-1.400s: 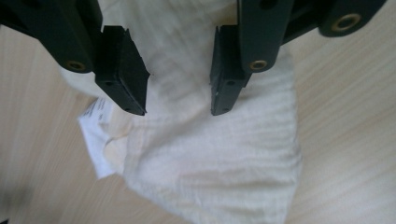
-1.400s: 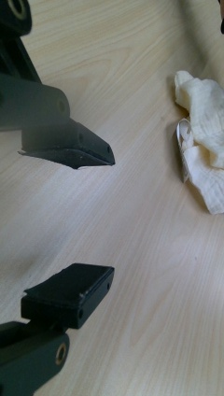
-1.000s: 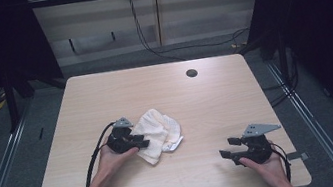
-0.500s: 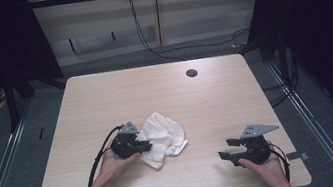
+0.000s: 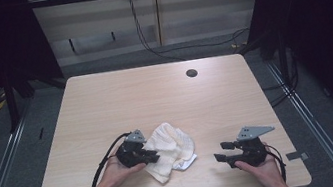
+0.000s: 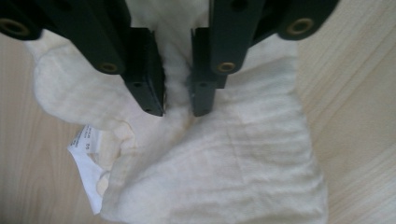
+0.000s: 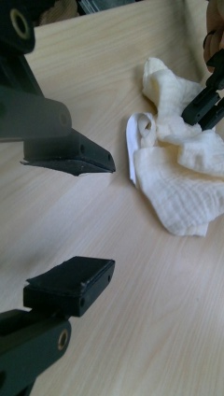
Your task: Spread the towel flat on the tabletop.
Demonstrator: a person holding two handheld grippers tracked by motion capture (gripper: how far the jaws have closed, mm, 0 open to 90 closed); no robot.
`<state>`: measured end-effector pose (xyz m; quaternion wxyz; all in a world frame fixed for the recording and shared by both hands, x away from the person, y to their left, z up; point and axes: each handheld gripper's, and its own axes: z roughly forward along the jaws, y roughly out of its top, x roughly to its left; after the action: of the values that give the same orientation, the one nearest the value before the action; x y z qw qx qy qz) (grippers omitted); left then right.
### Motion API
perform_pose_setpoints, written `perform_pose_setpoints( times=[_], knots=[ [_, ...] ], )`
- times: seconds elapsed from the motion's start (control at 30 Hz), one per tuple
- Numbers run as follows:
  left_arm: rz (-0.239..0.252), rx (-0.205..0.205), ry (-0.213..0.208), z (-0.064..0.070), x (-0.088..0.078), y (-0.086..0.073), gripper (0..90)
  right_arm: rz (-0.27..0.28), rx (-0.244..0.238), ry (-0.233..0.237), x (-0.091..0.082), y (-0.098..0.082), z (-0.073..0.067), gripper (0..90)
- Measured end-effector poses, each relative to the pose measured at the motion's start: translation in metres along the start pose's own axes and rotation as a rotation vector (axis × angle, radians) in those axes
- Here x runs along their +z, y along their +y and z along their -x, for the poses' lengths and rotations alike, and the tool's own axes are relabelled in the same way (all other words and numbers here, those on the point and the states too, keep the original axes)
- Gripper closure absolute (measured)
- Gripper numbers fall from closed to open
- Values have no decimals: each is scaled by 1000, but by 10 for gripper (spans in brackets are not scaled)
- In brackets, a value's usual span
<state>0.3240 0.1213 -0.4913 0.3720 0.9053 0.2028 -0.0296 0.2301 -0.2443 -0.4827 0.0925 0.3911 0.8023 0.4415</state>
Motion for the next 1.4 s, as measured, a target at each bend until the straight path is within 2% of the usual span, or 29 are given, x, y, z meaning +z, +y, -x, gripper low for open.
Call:
perform_pose_setpoints(
  times=[0.03, 0.07, 0.1, 0.17, 0.2, 0.23, 0.27, 0.3, 0.33, 0.37, 0.4, 0.43, 0.47, 0.57, 0.63, 0.67, 0.8, 0.87, 0.9, 0.93, 1.03, 1.07, 1.1, 1.23, 1.3, 1.4],
  knots=[
    [0, 0, 0, 0, 0, 0, 688, 0, 0, 0, 0, 0, 0, 463],
    [0, 28, 27, 4, -5, 3, 653, -23, -10, 25, 4, 1, -5, 479],
    [-1, 39, 28, 6, -7, 4, 625, -34, -16, 31, 6, 1, -7, 494],
    [4, 40, 28, 9, -10, 4, 600, -28, -13, 53, 10, 5, -11, 528],
    [-5, 43, 31, 11, -17, 3, 588, -29, -20, 60, 12, 8, -12, 546],
    [15, 32, 37, 12, -18, 1, 578, -37, -34, 62, 17, 12, -14, 573],
    [6, 36, 48, 11, -21, -2, 576, -55, -51, 81, 22, 16, -17, 580],
    [6, 36, 48, 11, -21, -2, 576, -55, -51, 81, 22, 16, -17, 580],
    [18, 12, 43, 10, -22, -6, 576, -54, -66, 96, 28, 20, -19, 583],
    [29, 5, 37, 7, -23, -9, 579, -70, -93, 114, 41, 27, -25, 634],
    [55, -25, 45, 3, -27, -13, 595, -75, -127, 106, 47, 31, -28, 647],
    [55, -25, 45, 3, -27, -13, 608, -75, -127, 106, 47, 31, -28, 647],
    [47, -18, 64, 0, -27, -14, 617, -78, -148, 128, 58, 39, -31, 678],
    [38, -26, 61, -4, -23, -16, 641, -89, -155, 136, 66, 42, -31, 692],
    [17, -23, 58, -6, -14, -16, 646, -106, -162, 149, 74, 42, -29, 693],
    [18, -20, 57, -6, -13, -16, 646, -115, -177, 143, 75, 43, -28, 697],
    [27, -33, 56, -7, -12, -17, 644, -120, -174, 152, 79, 40, -24, 714],
    [32, -28, 61, -7, -12, -17, 645, -119, -177, 174, 82, 38, -26, 698],
    [32, -28, 61, -7, -12, -17, 645, -119, -177, 174, 82, 38, -26, 698],
    [21, -19, 62, -7, -12, -17, 644, -127, -201, 147, 85, 38, -30, 645],
    [26, -26, 61, -7, -12, -17, 644, -132, -202, 167, 87, 36, -30, 650],
    [31, -32, 57, -7, -12, -17, 644, -141, -217, 134, 89, 35, -31, 660],
    [29, -33, 57, -8, -12, -17, 644, -135, -221, 127, 89, 34, -30, 669],
    [36, -38, 44, -10, -12, -17, 643, -137, -247, 127, 89, 34, -30, 671],
    [42, -46, 33, -10, -11, -18, 639, -134, -267, 131, 89, 33, -33, 633],
    [44, -44, 33, -10, -11, -18, 638, -130, -269, 114, 89, 32, -33, 685]
  ],
)
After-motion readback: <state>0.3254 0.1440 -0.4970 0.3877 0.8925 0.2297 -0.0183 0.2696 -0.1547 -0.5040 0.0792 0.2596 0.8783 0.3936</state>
